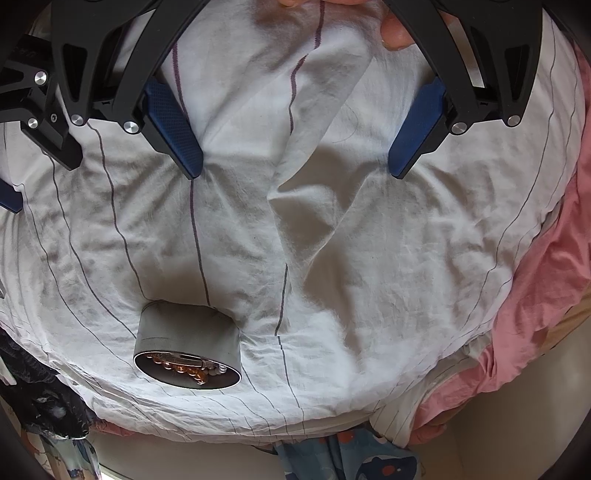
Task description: Organize jewelry
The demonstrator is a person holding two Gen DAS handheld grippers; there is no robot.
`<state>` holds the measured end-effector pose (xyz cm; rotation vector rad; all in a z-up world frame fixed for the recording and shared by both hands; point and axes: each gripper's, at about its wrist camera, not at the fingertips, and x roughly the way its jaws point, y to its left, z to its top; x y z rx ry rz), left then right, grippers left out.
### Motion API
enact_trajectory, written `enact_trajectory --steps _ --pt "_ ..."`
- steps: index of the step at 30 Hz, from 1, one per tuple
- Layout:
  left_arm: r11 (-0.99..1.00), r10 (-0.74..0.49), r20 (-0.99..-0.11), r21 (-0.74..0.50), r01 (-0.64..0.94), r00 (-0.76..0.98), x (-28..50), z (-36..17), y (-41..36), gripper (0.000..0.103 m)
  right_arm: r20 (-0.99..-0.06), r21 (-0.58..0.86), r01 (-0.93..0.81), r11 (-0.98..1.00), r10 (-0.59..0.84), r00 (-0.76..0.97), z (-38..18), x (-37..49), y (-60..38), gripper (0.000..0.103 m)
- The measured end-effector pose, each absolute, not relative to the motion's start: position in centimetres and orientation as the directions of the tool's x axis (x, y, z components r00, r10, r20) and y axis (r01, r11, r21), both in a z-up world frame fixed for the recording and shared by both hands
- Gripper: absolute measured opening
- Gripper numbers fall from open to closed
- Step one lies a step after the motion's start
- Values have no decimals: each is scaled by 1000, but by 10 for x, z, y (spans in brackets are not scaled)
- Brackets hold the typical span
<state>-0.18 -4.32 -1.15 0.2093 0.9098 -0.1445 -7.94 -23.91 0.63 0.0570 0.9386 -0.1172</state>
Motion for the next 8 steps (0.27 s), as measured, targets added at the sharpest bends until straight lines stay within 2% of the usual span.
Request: enact_trajectory --steps 8 --pt "972 -46 -796 105 212 604 -2 -11 -41 96 -807 -2 125 992 -76 585 6 -79 -240 96"
